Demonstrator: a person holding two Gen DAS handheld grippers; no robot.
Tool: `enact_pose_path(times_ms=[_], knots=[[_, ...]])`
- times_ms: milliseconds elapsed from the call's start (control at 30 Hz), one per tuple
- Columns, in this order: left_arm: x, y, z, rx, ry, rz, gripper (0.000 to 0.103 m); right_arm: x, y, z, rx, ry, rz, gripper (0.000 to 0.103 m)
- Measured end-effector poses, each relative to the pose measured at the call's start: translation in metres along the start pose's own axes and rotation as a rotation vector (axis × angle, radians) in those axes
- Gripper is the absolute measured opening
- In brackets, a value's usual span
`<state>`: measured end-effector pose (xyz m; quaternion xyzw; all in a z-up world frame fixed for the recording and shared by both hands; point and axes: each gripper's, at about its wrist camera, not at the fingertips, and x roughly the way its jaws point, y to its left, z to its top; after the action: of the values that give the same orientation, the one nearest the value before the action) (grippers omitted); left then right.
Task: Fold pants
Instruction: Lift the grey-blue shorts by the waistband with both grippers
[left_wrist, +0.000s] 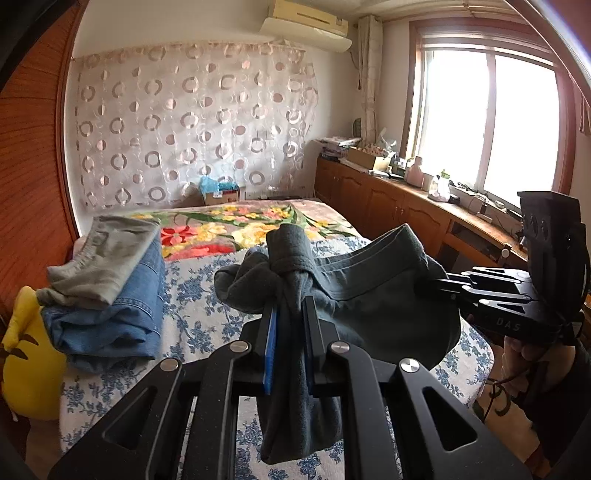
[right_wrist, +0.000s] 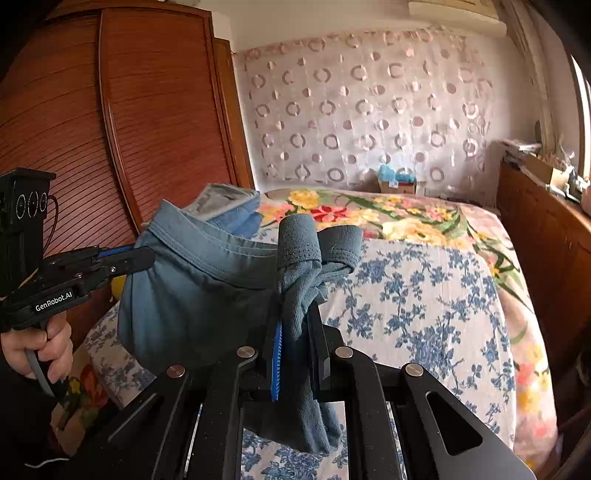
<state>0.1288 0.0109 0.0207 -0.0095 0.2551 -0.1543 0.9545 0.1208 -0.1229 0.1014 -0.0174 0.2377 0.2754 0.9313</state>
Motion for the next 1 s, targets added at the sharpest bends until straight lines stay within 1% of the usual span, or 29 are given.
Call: enact_pose_path(times_ms=[333, 767, 1000], knots=[[-0.021, 0.014, 0.015, -0.006, -0.046, 0.038, 0.013, 0.007, 0.001, 0.020, -0.048, -0.046, 0.025, 0.011], [-0.027, 0.048, 0.047, -0.019, -0.082, 0.096, 0.013, 0.054, -0.015, 0.059, -0.086, -0.075, 0.072, 0.011], [-0.018, 0.073, 0.058, -0.037, -0.086, 0.139, 0.013, 0.089, -0.023, 0.085, -0.123, -0.083, 0.101, 0.011]])
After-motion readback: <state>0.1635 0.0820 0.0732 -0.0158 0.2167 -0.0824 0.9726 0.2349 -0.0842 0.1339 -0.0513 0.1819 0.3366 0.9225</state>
